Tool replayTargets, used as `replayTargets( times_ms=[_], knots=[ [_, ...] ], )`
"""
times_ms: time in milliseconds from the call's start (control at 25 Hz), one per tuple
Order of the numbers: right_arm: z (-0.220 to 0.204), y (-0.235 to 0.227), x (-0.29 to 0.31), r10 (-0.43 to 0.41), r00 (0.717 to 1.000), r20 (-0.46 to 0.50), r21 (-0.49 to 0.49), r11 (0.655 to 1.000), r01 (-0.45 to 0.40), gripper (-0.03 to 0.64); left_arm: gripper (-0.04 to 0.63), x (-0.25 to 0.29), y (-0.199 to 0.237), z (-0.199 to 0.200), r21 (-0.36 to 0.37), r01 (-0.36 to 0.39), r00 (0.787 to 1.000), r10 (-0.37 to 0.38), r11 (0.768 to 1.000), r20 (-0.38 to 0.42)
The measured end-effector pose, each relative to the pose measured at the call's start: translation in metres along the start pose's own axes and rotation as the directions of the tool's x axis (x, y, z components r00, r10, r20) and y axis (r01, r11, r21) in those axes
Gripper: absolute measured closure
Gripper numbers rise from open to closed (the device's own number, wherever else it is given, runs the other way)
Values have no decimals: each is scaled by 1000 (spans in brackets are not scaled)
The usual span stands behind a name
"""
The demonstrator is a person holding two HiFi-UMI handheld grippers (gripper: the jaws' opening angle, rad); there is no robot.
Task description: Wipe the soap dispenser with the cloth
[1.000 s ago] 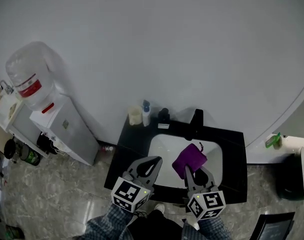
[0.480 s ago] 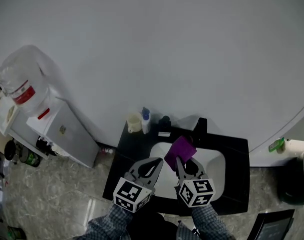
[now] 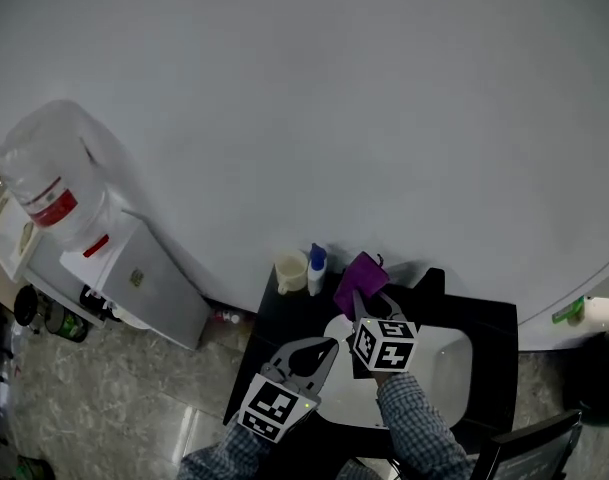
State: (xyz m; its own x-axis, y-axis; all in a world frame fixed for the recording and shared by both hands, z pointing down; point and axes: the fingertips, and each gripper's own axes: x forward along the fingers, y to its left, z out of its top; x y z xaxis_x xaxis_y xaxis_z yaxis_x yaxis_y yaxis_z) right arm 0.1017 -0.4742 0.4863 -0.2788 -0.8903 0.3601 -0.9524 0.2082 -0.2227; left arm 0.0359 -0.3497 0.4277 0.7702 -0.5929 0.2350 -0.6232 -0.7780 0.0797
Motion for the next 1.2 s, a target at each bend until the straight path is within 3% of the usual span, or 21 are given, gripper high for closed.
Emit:
replayTargets(
  times_ms=[280,520,600,760,880,1000,1200],
  knots=[
    [-53,-21,26,-91,988,-123,-12,996,90,534,594,-5,27,-19,-63,-16,1000,14,998,-25],
    [-110,-41,32,-161,952,-259,-3,986,166,535,594,-5,37,-29,-52,-17,998,14,999,-53],
    [-107,-38,29,-154,959,-238,11,987,161,535,594,-5,40,-33,-55,-15,998,11,998,-60],
    [-62,3,32,-33,994,-101,18,999,35,534,594,-3,44,-38,-51,-12,997,8,999,-75],
    [-36,22,38,17,999,-44,4,1000,-17,534,594,-2,46,-37,-61,-20,998,16,998,-66],
    [-42,22,49,13,996,-83,-12,1000,-14,534,594,-4,48,-35,-68,-27,998,23,997,-61],
    [-91,-5,54,-59,976,-208,0,998,60,534,594,-8,48,-37,-83,-38,998,33,996,-57]
  ],
)
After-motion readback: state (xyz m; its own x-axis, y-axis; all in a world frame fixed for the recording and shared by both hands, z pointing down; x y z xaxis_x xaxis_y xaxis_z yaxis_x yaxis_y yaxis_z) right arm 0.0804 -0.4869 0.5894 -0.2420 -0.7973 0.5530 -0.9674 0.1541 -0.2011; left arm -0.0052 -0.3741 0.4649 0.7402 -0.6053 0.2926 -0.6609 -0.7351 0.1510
